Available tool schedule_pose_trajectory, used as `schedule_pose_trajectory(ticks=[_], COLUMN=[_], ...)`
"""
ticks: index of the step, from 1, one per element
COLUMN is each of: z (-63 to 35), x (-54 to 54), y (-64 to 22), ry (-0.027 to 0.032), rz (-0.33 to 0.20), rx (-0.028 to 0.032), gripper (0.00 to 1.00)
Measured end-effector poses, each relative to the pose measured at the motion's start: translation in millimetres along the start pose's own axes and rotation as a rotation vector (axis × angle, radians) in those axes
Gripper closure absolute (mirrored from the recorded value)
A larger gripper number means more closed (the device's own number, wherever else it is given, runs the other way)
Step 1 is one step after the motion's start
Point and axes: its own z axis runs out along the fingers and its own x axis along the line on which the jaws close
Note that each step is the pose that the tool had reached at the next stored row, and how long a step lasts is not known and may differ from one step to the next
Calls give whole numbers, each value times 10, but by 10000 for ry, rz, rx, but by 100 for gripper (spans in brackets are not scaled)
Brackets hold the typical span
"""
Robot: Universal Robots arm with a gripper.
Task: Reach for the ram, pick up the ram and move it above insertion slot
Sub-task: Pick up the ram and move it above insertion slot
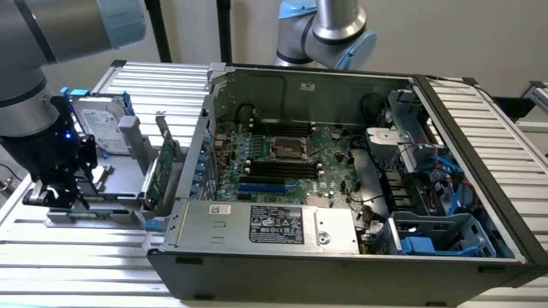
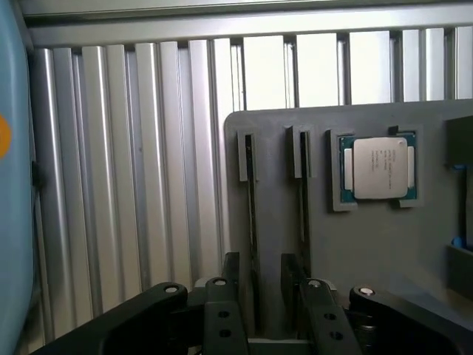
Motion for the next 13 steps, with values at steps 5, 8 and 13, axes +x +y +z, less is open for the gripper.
schedule_pose_trajectory(ticks=[5, 8, 13], z=[38, 60, 118], x=[0, 0, 0], y=[-1, -1, 0], ry=[0, -1, 0], rz=[-2, -2, -2], rx=[0, 0, -1], gripper=[64, 64, 64])
